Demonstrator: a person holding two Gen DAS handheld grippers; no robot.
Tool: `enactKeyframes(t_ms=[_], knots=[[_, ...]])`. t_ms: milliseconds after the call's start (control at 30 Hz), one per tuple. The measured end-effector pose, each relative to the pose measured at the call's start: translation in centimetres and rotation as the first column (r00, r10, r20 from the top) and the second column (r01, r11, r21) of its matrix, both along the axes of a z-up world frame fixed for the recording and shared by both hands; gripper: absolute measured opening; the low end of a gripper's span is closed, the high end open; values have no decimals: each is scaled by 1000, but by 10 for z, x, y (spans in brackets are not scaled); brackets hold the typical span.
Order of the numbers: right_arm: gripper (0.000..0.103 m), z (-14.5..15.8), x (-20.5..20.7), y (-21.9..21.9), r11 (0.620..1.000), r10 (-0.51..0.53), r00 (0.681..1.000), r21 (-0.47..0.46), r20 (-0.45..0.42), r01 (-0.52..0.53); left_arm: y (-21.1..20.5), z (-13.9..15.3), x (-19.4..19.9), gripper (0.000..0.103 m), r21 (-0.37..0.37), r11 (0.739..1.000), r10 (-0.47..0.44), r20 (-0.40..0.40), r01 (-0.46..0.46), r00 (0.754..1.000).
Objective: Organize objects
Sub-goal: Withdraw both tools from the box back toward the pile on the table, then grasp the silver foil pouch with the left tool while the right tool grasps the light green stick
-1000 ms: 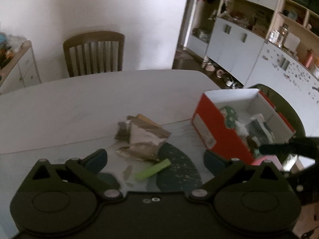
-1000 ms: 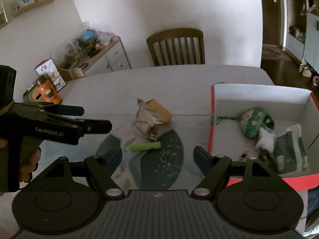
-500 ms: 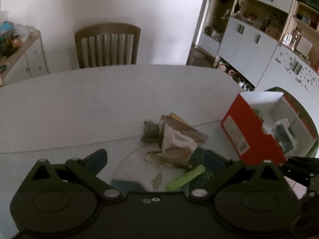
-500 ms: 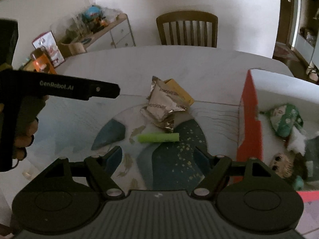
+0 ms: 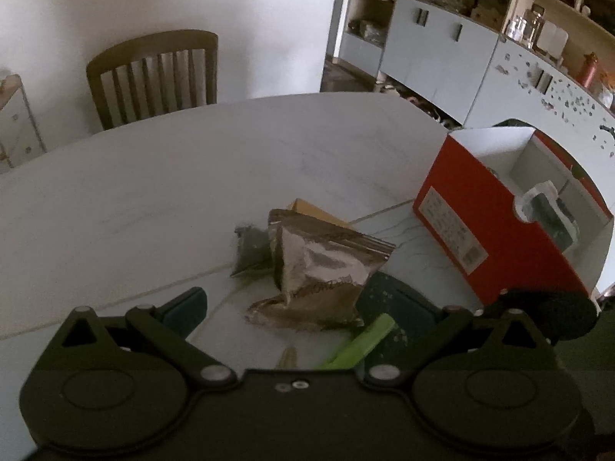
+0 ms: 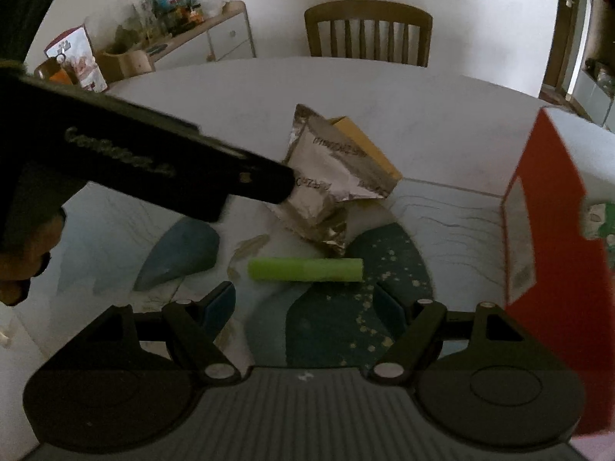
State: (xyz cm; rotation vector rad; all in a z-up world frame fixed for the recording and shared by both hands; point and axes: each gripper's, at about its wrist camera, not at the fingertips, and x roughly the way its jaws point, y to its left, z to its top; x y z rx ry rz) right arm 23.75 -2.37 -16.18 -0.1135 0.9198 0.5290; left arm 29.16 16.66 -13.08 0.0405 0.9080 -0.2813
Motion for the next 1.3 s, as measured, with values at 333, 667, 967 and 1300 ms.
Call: enactKeyframes(t_ms=[333, 667, 967, 1300], knots=[[78, -22, 13, 7, 999, -27, 999, -17, 19, 27, -19, -21, 26, 102, 4, 995, -101, -38, 101, 994], [82, -32, 22, 21, 999, -17, 999, -37, 46, 19, -23, -37, 42, 86, 7, 991, -132, -74, 133, 989], [83, -35, 27, 25, 998, -10, 998, -59, 62, 13, -19, -42, 43, 64, 0, 993, -118, -76, 118, 990], [61, -33, 26, 24, 997, -1, 998, -77, 66, 6, -17, -41, 42, 48, 10, 993, -115, -69, 116, 991]])
